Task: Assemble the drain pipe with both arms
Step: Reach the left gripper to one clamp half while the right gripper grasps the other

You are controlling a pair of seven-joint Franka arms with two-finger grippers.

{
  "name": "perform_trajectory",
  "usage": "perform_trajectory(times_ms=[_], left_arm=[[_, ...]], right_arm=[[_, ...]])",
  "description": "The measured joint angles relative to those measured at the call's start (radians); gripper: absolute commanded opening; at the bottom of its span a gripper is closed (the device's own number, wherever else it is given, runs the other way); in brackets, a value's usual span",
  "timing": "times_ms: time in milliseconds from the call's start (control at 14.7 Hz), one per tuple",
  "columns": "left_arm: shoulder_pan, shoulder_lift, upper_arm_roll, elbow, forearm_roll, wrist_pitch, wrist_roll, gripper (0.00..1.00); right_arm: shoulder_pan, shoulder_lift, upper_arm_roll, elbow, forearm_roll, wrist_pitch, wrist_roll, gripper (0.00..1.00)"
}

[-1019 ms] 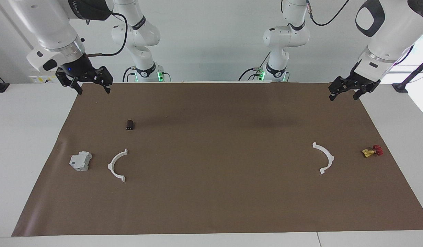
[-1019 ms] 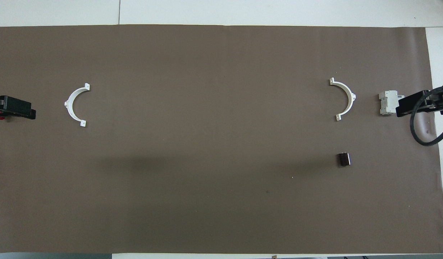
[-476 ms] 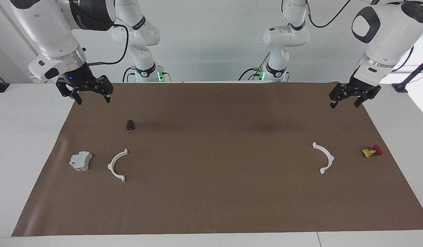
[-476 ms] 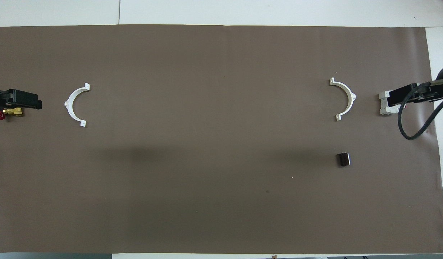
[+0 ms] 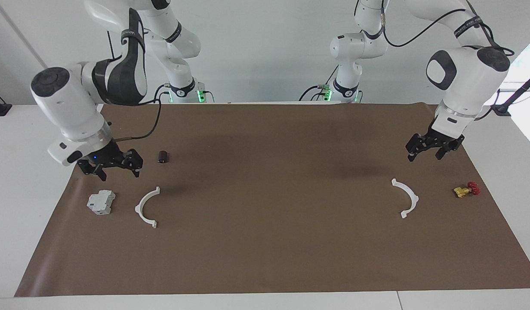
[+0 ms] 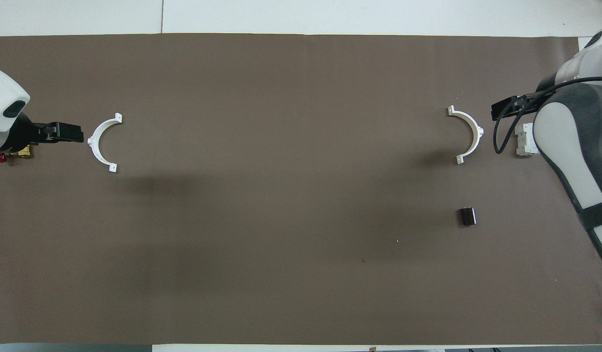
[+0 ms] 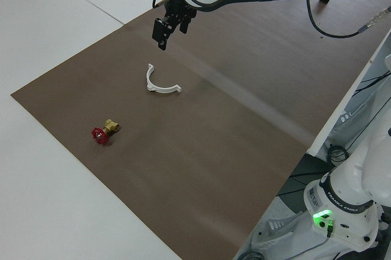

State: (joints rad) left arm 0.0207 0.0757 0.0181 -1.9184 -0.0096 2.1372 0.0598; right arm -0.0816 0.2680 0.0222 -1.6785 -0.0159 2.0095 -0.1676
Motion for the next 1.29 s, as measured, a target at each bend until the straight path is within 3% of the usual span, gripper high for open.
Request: perform_trajectory(times_ms=[340,680,1087,1291], left_arm=[[0.021,0.162,0.0,-0.005,0.0,0.191,0.016,0.98],[0.049,0.252,0.0,-0.004,0.0,0.247,0.047,0.91],[0.097,0.296,0.0,0.0,0.0,0.25,0.118,0.88],[0.098,0.297,-0.006,0.0,0.0,0.25,0.135,0.88]], right_arm=[[-0.003,0.047,-0.001,-0.137,0.0,0.163,-0.045,0.99],[-0.035,0.131,-0.002,-0.142,0.001,0.244,-0.133,0.81],[-0.032,0.148,0.0,-0.136,0.046,0.269,-0.134,0.78],[-0.031,0.167,0.001,-0.132,0.046,0.3,-0.14,0.69]])
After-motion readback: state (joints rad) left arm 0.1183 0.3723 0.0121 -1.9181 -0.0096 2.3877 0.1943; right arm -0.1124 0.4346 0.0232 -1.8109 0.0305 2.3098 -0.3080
